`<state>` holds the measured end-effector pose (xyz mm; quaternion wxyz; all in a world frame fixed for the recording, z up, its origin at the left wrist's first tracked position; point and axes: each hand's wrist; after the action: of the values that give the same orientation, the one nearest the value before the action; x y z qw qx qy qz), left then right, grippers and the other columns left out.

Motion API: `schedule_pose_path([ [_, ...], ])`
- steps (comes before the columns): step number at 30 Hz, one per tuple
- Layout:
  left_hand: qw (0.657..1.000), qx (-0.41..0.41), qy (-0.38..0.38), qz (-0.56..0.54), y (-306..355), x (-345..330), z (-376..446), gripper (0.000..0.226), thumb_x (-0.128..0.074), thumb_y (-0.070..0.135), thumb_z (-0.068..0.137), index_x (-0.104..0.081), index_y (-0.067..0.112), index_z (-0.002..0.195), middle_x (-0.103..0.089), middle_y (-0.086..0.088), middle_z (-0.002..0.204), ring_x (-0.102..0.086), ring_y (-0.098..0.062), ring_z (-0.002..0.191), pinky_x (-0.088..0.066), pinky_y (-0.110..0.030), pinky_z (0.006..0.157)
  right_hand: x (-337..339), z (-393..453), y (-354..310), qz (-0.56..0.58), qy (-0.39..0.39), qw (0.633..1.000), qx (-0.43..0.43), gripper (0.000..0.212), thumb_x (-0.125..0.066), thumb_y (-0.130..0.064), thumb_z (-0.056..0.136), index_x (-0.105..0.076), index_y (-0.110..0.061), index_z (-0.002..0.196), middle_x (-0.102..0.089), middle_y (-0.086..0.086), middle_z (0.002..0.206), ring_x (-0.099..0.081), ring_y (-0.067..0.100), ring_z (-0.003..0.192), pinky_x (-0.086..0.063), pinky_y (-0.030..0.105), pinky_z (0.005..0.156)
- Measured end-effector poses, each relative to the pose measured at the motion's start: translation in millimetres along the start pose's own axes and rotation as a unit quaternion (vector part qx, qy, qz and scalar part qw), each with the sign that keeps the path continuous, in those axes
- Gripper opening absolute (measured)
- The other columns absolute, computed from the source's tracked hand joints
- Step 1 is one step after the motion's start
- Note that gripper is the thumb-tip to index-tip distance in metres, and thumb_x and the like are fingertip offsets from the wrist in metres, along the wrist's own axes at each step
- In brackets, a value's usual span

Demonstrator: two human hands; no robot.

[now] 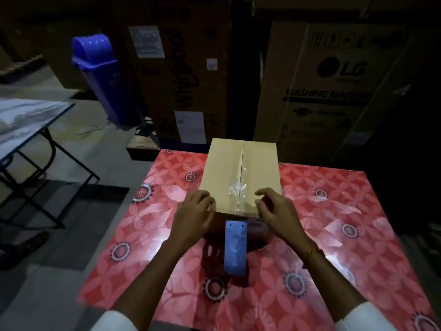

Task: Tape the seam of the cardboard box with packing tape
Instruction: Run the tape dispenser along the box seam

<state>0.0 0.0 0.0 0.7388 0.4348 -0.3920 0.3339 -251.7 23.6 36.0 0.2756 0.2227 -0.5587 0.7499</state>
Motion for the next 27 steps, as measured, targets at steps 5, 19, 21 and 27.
schedule_pose_path([
  [5,0.997,0.037,-0.069,0.027,10.2,-15.5,-25.2,0.066,-0.038,0.053,0.094,-0.041,0.015,0.148,-0.035,-0.009,0.161,-0.032,-0.031,0.148,-0.035,-0.050,0.116,-5.0,-22.6,4.0,0.062,0.034,0.997,-0.035,0.016,-0.064,-0.013,0.095,-0.070,-0.017,0.109,-0.071,-0.004,0.087,-0.067,0.007,0.081,-0.048,0.020,0.068],
  [19,0.998,0.041,-0.029,0.044,36.5,-2.4,-14.4,0.042,-0.044,0.040,0.099,-0.060,0.014,0.127,-0.056,-0.009,0.140,-0.049,-0.031,0.130,-0.035,-0.048,0.111,-62.1,-94.1,18.7,0.261,-0.083,0.920,-0.280,0.026,-0.073,-0.026,0.091,-0.051,-0.016,0.102,-0.064,0.009,0.081,-0.059,0.021,0.071,-0.046,0.025,0.062],
  [21,0.999,0.007,-0.001,0.031,41.0,-0.7,0.8,0.026,-0.054,0.029,0.097,-0.066,0.012,0.114,-0.064,-0.007,0.124,-0.057,-0.029,0.114,-0.041,-0.046,0.101,-72.1,-97.8,11.8,0.315,-0.039,0.895,-0.314,0.025,-0.073,-0.023,0.090,-0.051,-0.013,0.096,-0.058,0.009,0.073,-0.053,0.019,0.068,-0.042,0.024,0.056],
  [27,0.985,-0.158,-0.065,-0.011,41.0,-12.9,42.3,0.024,-0.060,0.012,0.092,-0.072,0.002,0.109,-0.072,-0.012,0.119,-0.065,-0.030,0.109,-0.045,-0.046,0.103,-93.4,-104.2,-6.8,0.327,0.031,0.876,-0.352,0.042,-0.073,-0.037,0.088,-0.049,-0.007,0.107,-0.050,-0.004,0.072,-0.046,0.004,0.057,-0.041,0.024,0.051],
])
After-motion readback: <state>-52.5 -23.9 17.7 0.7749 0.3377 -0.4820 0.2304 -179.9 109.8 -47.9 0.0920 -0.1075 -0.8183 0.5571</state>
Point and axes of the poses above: each hand's wrist, its own z-axis towards the middle knuckle, its own x-axis out of the back of the hand, y = z × x
